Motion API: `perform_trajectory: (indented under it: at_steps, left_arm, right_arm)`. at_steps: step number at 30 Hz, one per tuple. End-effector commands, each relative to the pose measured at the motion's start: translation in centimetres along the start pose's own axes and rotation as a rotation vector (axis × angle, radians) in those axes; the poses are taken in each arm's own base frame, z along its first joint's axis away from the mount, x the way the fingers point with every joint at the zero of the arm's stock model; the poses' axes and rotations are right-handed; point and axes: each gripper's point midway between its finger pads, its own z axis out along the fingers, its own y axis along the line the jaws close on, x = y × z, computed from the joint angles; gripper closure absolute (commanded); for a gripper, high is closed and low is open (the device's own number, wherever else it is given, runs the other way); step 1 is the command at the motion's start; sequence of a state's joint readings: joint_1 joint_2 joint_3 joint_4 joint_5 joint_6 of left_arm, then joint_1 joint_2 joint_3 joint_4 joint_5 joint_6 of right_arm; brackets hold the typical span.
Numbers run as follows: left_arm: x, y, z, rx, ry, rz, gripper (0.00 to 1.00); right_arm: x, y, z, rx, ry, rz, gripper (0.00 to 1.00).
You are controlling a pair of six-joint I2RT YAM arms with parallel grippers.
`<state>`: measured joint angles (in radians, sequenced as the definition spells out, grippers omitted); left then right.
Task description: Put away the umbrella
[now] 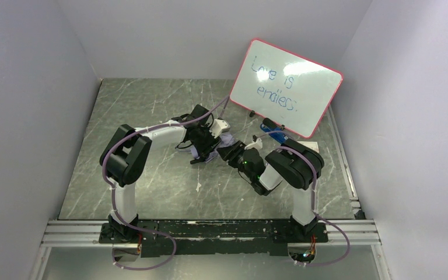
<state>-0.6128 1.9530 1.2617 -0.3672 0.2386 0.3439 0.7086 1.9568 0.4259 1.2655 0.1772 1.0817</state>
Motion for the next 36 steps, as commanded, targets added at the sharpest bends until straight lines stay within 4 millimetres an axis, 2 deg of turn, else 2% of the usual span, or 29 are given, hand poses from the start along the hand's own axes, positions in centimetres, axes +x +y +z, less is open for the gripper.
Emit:
perform_trajectory:
  at_steps: [1,14,22,31,36]
  left_arm:
    - [7.7,1.0,1.3,-0.076,0.260,-0.007,0.95]
    - [7.8,1.0,1.4,-0.077,0.264,-0.002,0.95]
    - [7.7,1.1,1.4,-0.080,0.264,0.000,0.95]
    - [7.8,1.1,1.2,-0.081,0.265,0.002,0.95]
    - [8.0,1.0,1.3,-0.079,0.268,0.001,0.95]
  right_arm:
    - [-0.5,-1.1,0.7,0.043,0.002,-0.107,0.48]
    - [-1.7,-2.5,0.4,0.120,-0.031,-0.185,0.48]
    - [0.3,-1.7,0.5,0.071,0.069,-0.148,0.48]
    - [1.9,-5.1,-1.9,0.278,0.171,-0.134,0.48]
    - [2.4,-5.2,-2.7,0.286,0.201,-0.117,0.48]
